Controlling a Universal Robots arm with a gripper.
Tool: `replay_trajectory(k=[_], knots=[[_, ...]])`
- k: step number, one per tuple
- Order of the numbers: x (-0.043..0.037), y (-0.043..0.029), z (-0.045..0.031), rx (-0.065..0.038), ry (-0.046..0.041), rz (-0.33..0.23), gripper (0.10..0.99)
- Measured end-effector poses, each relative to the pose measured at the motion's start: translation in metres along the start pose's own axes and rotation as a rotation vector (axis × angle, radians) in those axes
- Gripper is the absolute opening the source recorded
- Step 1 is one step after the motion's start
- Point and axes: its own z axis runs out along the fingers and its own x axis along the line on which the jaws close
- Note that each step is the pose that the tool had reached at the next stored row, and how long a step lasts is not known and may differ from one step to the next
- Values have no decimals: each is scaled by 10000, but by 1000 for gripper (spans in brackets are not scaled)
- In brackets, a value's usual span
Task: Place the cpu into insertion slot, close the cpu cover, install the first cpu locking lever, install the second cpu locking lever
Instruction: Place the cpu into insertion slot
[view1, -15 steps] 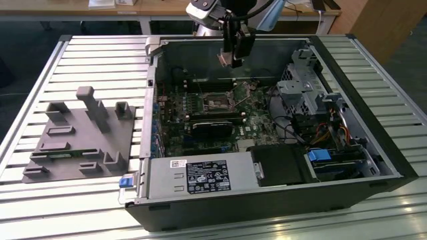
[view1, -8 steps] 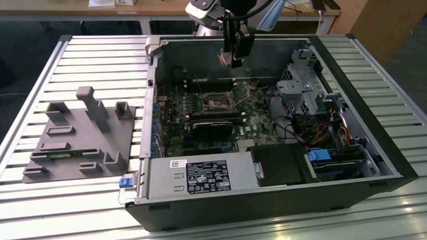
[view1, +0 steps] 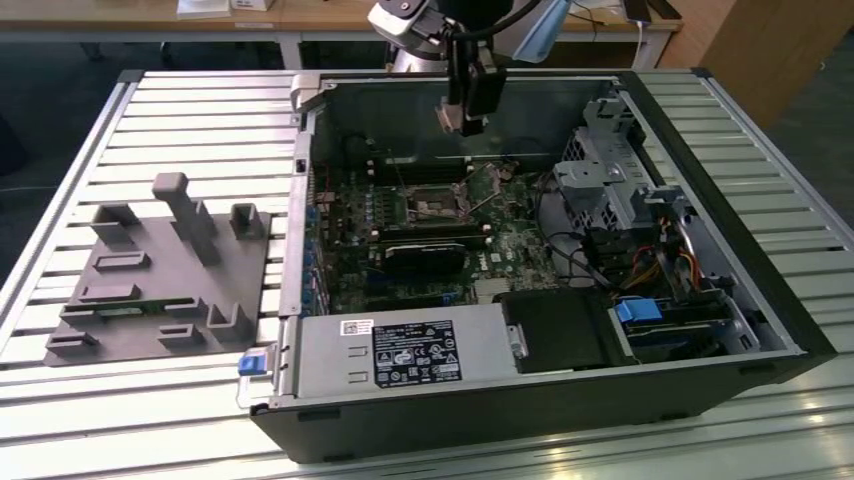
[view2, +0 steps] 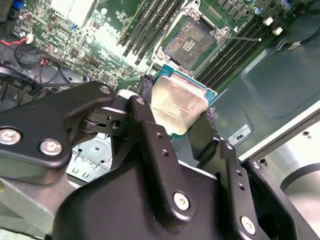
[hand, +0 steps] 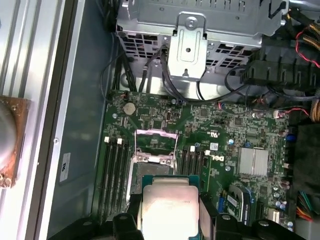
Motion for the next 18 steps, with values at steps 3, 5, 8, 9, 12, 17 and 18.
replay_trajectory(k=[3,5,8,9,12,17,18], knots=[[38,2,23,-1,-9,82,537],[53,2,38,-1,-11,101,537],[67,1,59,-4,-32,248,537],[70,1,64,-4,-37,287,537],[73,-3,82,-4,-39,302,537],[75,-13,117,-4,-39,302,537],[75,-15,125,-4,-40,302,537]])
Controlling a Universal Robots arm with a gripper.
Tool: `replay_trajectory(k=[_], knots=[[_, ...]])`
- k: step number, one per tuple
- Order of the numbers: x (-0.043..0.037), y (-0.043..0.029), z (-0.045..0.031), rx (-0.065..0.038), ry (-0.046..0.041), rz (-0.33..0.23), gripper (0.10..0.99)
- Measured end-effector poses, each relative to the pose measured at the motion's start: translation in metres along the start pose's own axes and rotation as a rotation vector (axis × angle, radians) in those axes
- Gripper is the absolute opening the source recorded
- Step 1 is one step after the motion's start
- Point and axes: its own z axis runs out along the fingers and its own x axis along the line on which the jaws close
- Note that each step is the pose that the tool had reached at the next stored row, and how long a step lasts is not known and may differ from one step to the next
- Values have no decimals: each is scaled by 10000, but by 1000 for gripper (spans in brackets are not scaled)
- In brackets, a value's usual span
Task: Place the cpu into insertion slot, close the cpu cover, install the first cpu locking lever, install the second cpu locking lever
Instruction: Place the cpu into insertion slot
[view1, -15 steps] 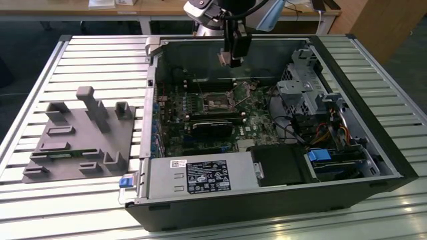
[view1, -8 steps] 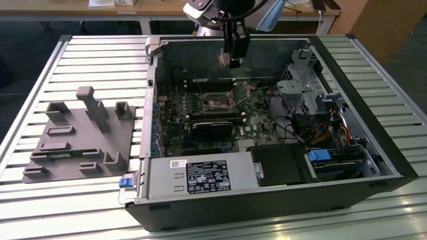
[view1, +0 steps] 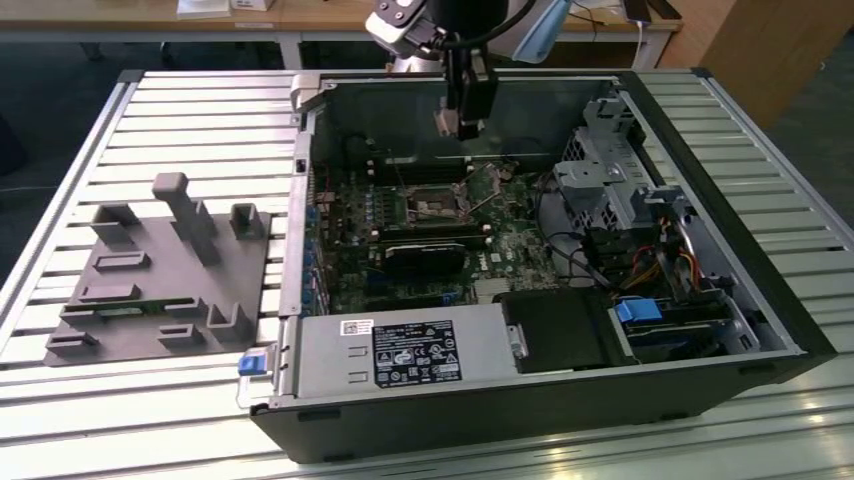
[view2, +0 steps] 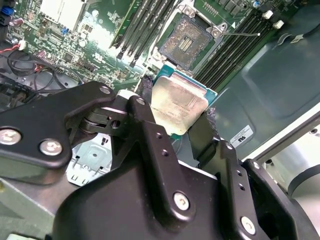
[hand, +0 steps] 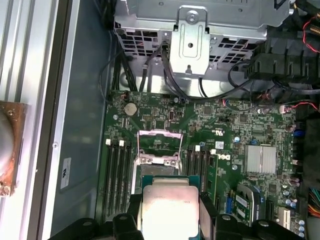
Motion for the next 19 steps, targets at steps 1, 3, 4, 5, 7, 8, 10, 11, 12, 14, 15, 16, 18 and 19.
replay_trajectory(k=[1,3,4,5,7,8,10,11,12,14,15,16,18,19], knots=[[0,-2,7,0,0,0,537],[2,-3,21,0,0,-1,537],[3,-4,27,0,0,0,537],[4,-5,34,0,0,0,537],[6,-6,46,0,0,1,537],[8,-7,52,0,-1,2,537],[11,-8,64,0,-2,10,537],[12,-9,70,-1,-3,15,537],[12,-10,76,-1,-3,19,537],[13,-11,87,-1,-5,26,537],[14,-12,92,0,-4,28,537],[14,-13,97,-1,-5,30,537],[15,-15,106,0,-6,36,537],[16,-16,112,0,-6,39,537]])
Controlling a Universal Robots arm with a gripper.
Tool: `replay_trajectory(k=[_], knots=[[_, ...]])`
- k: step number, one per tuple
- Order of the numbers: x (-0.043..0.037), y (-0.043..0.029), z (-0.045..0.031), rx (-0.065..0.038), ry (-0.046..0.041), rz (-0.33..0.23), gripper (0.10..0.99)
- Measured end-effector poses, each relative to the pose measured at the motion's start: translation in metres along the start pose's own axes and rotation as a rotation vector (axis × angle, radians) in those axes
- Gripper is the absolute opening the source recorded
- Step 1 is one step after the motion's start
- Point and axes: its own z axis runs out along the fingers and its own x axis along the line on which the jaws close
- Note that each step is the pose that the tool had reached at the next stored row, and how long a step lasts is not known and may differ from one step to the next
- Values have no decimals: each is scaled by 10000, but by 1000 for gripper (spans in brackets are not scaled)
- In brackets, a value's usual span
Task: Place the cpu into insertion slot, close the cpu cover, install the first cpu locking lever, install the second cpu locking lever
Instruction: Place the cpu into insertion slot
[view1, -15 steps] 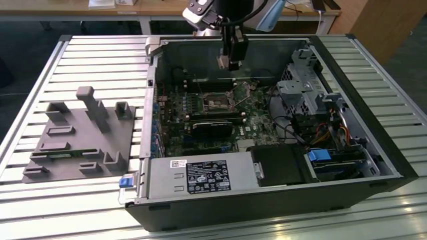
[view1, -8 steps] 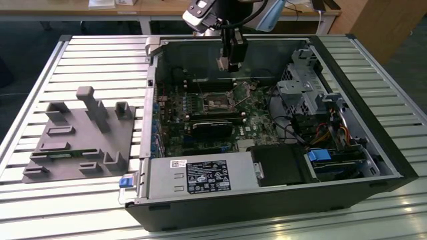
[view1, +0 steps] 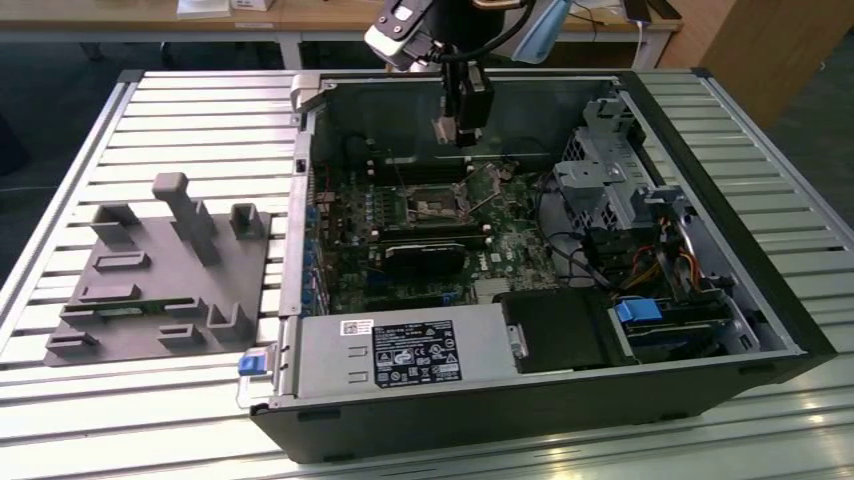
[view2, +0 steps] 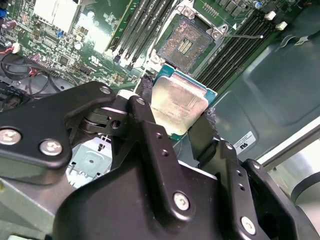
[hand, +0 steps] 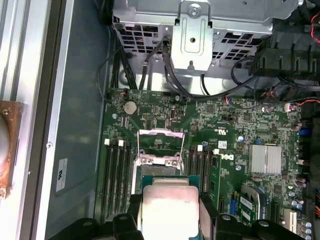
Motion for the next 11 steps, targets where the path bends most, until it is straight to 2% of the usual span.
replay_trajectory(k=[11], knots=[[9,-7,61,-1,-3,34,537]])
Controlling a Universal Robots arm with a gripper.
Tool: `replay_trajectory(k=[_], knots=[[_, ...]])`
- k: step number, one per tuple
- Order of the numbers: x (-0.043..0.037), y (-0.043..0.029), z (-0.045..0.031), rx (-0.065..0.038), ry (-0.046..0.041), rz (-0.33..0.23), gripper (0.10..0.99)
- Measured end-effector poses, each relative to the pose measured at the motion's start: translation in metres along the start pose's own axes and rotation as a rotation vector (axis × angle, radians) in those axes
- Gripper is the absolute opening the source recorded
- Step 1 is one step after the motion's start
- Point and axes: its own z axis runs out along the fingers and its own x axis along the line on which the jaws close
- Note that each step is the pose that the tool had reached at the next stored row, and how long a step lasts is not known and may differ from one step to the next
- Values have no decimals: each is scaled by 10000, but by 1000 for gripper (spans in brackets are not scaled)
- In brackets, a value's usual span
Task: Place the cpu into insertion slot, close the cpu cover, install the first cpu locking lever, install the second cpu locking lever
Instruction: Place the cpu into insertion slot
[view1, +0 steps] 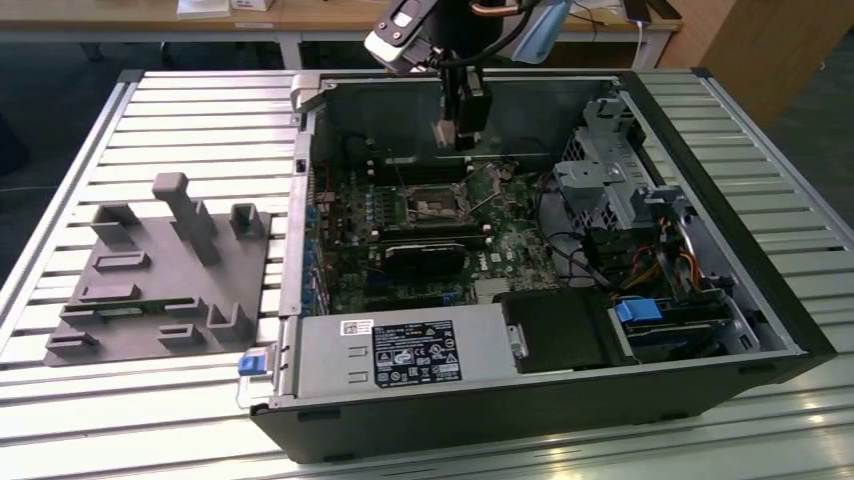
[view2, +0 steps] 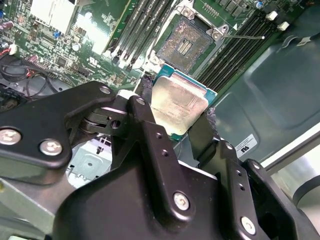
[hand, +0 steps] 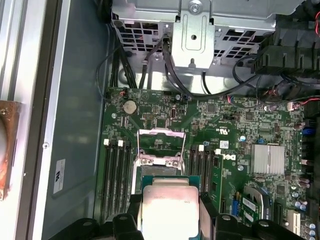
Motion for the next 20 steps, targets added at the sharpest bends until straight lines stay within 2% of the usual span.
replay_trajectory(k=[20], knots=[[24,-9,116,-3,-21,217,537]])
